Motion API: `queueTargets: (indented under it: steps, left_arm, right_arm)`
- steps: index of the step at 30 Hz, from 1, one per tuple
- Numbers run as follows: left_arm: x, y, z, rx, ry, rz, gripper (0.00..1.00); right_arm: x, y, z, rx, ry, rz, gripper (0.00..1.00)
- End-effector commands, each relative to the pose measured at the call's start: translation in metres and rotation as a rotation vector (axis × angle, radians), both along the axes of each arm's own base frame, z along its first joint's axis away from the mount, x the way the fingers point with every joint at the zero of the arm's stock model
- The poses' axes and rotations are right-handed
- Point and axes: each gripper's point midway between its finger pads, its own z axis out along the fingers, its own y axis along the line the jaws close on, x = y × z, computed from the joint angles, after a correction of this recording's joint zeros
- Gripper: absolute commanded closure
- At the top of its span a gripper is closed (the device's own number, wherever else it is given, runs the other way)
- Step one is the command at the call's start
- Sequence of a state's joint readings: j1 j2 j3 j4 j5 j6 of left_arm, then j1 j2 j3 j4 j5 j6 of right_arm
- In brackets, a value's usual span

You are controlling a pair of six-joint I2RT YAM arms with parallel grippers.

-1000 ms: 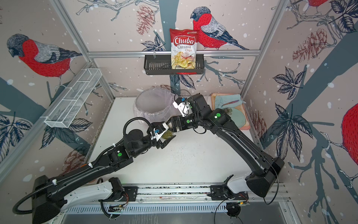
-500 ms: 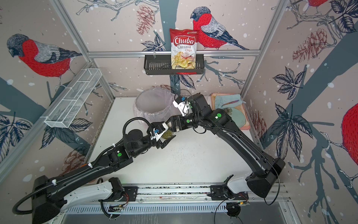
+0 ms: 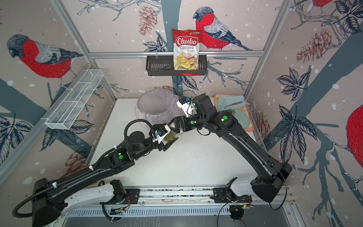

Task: Empty moldy mung beans from jars
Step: Pick up the jar from the center of the board, then open the lid of the jar.

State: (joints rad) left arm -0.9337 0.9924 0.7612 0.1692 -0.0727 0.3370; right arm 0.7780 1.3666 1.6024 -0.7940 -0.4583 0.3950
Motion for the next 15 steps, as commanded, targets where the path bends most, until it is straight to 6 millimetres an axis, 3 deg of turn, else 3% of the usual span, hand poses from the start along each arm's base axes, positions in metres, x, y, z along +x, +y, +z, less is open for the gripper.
queueTargets:
  steps: [1, 15]
  left_arm:
    - [0.0011, -0.0003, 0.0214, -0.069, -0.046, 0.005, 1.00]
    - [0.0030, 0.0026, 0.0236, -0.077, -0.057, 0.024, 1.00]
  right_arm:
    - [0.0022, -0.0009, 0.0098, 0.023, -0.031, -0.004, 0.00]
    - [0.0020, -0.0050, 0.0063, 0.016, -0.021, -0.006, 0.01]
